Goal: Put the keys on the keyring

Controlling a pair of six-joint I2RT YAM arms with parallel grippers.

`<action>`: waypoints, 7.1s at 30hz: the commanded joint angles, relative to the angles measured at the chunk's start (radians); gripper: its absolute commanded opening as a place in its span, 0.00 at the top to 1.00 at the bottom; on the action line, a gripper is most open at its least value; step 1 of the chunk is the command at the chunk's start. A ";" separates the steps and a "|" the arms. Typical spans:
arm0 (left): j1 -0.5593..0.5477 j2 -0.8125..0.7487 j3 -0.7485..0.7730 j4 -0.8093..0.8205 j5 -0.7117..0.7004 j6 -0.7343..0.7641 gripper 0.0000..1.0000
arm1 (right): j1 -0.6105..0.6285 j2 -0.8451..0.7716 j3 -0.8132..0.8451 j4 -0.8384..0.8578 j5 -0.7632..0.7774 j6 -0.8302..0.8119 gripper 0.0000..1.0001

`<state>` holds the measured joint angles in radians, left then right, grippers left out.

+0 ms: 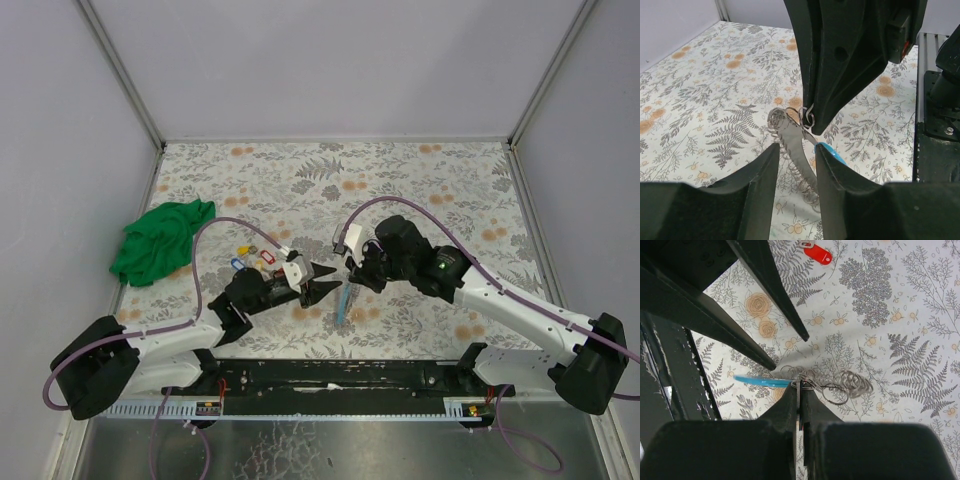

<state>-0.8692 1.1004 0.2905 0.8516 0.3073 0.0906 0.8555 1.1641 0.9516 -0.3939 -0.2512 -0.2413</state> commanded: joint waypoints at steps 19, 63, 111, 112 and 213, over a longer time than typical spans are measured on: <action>-0.004 0.066 0.137 -0.111 0.079 0.072 0.68 | -0.004 -0.007 0.097 -0.040 -0.046 -0.047 1.00; -0.004 -0.090 0.027 -0.021 -0.041 -0.012 1.00 | -0.003 0.000 -0.021 -0.016 0.109 0.064 1.00; -0.008 -0.156 -0.064 0.123 -0.033 -0.039 1.00 | -0.022 0.016 -0.052 0.065 -0.079 0.036 1.00; -0.008 -0.167 -0.066 0.104 -0.046 -0.030 1.00 | -0.022 0.000 -0.055 0.061 -0.060 0.036 1.00; -0.007 -0.069 -0.030 0.051 -0.293 -0.114 1.00 | -0.036 -0.165 -0.392 0.931 0.162 0.824 0.69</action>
<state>-0.8810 1.0336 0.2451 0.8074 0.0322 -0.0002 0.8295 0.9874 0.5568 0.4526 -0.1143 0.5488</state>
